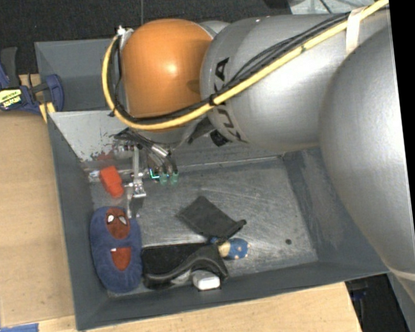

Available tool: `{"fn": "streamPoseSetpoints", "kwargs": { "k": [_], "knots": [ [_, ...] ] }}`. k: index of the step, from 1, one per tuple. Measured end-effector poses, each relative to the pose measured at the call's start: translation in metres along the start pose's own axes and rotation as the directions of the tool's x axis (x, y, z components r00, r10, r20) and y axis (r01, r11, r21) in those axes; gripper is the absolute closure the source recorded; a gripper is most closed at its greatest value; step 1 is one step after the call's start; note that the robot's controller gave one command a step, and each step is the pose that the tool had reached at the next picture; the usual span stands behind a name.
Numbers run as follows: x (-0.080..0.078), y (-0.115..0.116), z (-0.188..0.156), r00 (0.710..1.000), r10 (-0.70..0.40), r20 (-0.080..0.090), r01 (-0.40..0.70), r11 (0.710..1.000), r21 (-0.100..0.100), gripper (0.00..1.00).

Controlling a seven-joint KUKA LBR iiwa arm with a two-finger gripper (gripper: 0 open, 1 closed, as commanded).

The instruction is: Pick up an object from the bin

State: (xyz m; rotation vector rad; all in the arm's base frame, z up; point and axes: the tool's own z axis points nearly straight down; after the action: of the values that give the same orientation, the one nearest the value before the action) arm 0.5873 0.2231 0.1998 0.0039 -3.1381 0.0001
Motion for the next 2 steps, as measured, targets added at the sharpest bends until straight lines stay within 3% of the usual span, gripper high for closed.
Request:
{"fn": "streamPoseSetpoints", "kwargs": {
  "k": [1, 2],
  "knots": [
    [0.005, 0.020, 0.102, 0.923, -0.385, 0.008, 0.385, 0.923, 0.001, 0.00],
    [0.031, -0.007, 0.118, 0.793, -0.608, 0.047, 0.608, 0.794, 0.006, 0.00]
  ]
}}
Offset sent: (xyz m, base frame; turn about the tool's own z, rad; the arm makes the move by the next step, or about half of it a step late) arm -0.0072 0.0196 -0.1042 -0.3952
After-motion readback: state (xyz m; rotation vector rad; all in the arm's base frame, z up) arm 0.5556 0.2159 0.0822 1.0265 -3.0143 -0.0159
